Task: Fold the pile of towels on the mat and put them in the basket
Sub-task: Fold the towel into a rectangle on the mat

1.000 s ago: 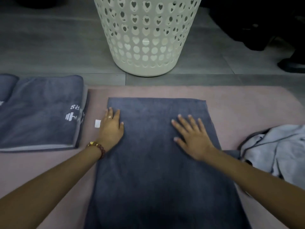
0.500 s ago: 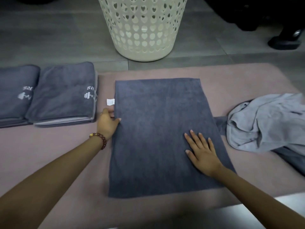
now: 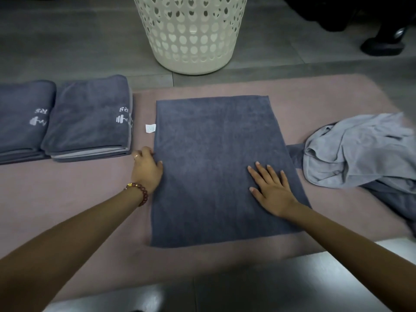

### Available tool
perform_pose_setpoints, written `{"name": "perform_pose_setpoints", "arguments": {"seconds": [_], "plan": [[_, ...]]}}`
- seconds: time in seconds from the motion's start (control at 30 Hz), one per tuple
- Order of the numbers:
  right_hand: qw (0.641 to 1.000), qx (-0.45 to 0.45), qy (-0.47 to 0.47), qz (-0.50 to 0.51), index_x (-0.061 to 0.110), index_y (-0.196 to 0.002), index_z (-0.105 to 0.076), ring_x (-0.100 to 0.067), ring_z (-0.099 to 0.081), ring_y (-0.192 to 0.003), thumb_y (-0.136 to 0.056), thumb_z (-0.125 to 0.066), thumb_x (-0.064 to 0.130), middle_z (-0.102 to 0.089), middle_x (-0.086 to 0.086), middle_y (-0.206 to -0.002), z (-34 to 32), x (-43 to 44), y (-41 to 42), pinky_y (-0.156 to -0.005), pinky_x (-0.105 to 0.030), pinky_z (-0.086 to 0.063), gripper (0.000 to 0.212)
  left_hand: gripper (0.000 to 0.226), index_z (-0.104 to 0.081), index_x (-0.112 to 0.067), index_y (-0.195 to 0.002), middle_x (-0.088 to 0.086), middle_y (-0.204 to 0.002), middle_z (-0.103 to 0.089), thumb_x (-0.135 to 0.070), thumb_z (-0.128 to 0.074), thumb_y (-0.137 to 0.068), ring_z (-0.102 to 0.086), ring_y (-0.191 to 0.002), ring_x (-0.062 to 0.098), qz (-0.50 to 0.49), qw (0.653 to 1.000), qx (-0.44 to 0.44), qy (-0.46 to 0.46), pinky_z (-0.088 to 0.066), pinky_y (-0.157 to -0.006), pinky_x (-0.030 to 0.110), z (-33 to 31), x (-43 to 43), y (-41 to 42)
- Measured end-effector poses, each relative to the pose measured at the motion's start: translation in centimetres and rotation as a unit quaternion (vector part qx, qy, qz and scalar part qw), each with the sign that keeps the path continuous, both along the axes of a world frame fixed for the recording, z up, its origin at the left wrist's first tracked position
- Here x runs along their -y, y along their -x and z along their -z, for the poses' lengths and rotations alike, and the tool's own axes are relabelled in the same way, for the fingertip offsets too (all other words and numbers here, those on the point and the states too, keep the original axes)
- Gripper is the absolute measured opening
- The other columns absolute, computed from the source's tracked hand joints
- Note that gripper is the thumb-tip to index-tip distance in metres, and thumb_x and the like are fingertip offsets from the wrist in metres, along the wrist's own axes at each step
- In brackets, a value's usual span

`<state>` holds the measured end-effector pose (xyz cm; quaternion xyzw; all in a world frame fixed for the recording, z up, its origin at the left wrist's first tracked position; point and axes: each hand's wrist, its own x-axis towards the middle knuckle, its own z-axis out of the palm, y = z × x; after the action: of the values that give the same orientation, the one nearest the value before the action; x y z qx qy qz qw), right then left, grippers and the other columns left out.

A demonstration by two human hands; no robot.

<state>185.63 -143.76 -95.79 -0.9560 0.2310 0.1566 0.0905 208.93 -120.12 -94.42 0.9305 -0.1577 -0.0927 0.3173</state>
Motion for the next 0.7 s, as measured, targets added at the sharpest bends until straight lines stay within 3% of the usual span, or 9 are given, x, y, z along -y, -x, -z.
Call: {"name": "perform_pose_setpoints", "arguments": {"seconds": [0.07, 0.13, 0.2, 0.3, 0.37, 0.43, 0.5, 0.63, 0.7], "plan": [[1.0, 0.017, 0.011, -0.015, 0.037, -0.147, 0.012, -0.02, 0.01, -0.146, -0.074, 0.006, 0.066, 0.014, 0.01, -0.157, -0.2, -0.5, 0.6, -0.114, -0.047, 0.01, 0.079, 0.038, -0.044, -0.001, -0.119, 0.022, -0.127, -0.035, -0.002, -0.059, -0.084, -0.055, -0.089, 0.043, 0.037, 0.999, 0.017, -0.004, -0.046, -0.083, 0.046, 0.2, -0.8, 2.6], [0.998, 0.026, 0.012, -0.052, 0.039, -0.144, 0.017, -0.019, 0.011, -0.146, -0.074, 0.009, 0.07, 0.013, 0.011, -0.157, -0.1, -1.1, 1.7, -0.113, -0.047, 0.012, 0.077, 0.041, -0.041, -0.005, -0.123, 0.018, -0.128, -0.034, -0.003, -0.058, -0.086, -0.056, -0.08, 0.037, 0.066, 0.998, -0.003, 0.004, -0.047, -0.076, 0.043, 0.2, -2.1, 5.2], [0.998, 0.031, 0.004, -0.055, 0.041, -0.141, 0.017, -0.019, 0.009, -0.146, -0.071, 0.015, 0.077, 0.011, 0.011, -0.158, 0.2, -1.4, 3.4, -0.114, -0.046, 0.011, 0.078, 0.041, -0.041, -0.008, -0.124, 0.015, -0.128, -0.04, -0.005, -0.057, -0.087, -0.056, -0.086, 0.035, 0.081, 0.997, -0.014, 0.009, -0.045, -0.075, 0.04, 0.5, -3.8, 7.1], [0.997, 0.062, -0.018, 0.037, 0.034, -0.149, 0.001, -0.022, 0.0, -0.146, -0.076, -0.001, 0.071, 0.001, 0.003, -0.159, 0.5, -1.4, 6.2, -0.116, -0.042, 0.004, 0.082, 0.035, -0.044, -0.012, -0.123, 0.01, -0.119, -0.056, -0.008, -0.055, -0.089, -0.058, -0.096, 0.033, 0.097, 0.995, -0.031, 0.008, -0.043, -0.075, 0.034, 0.7, -6.0, 8.7], [0.985, 0.121, -0.024, 0.12, 0.023, -0.149, -0.02, -0.03, -0.017, -0.142, -0.08, -0.016, 0.065, -0.015, -0.007, -0.156, 0.4, -1.5, 8.0, -0.116, -0.045, -0.011, 0.08, 0.026, -0.051, -0.014, -0.115, 0.007, -0.107, -0.063, -0.008, -0.054, -0.09, -0.061, -0.092, 0.031, 0.1, 0.994, -0.041, -0.004, -0.043, -0.072, 0.031, 0.8, -7.0, 9.3], [0.966, 0.176, -0.014, 0.188, 0.015, -0.141, -0.034, -0.035, -0.031, -0.132, -0.087, -0.039, 0.054, -0.029, -0.016, -0.146, 0.2, -1.6, 9.3, -0.109, -0.048, -0.026, 0.067, 0.019, -0.055, -0.023, -0.1, 0.001, -0.102, -0.063, -0.007, -0.056, -0.09, -0.061, -0.094, 0.026, 0.103, 0.992, -0.066, 0.034, -0.042, -0.077, 0.027, 0.8, -7.7, 10.0], [0.944, 0.213, -0.011, 0.25, 0.01, -0.135, -0.039, -0.037, -0.04, -0.122, -0.089, -0.057, 0.034, -0.035, -0.019, -0.138, 0.1, -1.9, 10.3, -0.101, -0.047, -0.034, 0.055, 0.029, -0.049, -0.035, -0.092, -0.002, -0.102, -0.061, -0.008, -0.057, -0.09, -0.058, -0.096, 0.017, 0.127, 0.984, -0.096, 0.073, -0.038, -0.081, 0.02, 0.7, -8.5, 10.9], [0.898, 0.277, -0.078, 0.334, 0.01, -0.127, -0.044, -0.033, -0.053, -0.102, -0.09, -0.057, 0.018, -0.053, -0.018, -0.117, 0.0, -1.7, 11.2, -0.088, -0.043, -0.045, 0.04, 0.022, -0.049, -0.026, -0.101, -0.009, -0.078, -0.052, -0.011, -0.058, -0.09, -0.048, -0.073, 0.012, 0.14, 0.981, -0.125, 0.055, -0.034, -0.065, 0.022, 0.7, -10.2, 12.4], [0.892, 0.292, -0.088, 0.335, 0.015, -0.124, -0.045, -0.033, -0.057, -0.094, -0.091, -0.055, 0.019, -0.059, -0.016, -0.107, -0.2, -1.5, 11.3, -0.085, -0.045, -0.048, 0.035, 0.029, -0.049, -0.032, -0.097, -0.009, -0.077, -0.051, -0.004, -0.054, -0.091, -0.048, -0.074, 0.014, 0.134, 0.982, -0.112, 0.073, -0.034, -0.065, 0.022, 0.5, -10.8, 12.7]]}}
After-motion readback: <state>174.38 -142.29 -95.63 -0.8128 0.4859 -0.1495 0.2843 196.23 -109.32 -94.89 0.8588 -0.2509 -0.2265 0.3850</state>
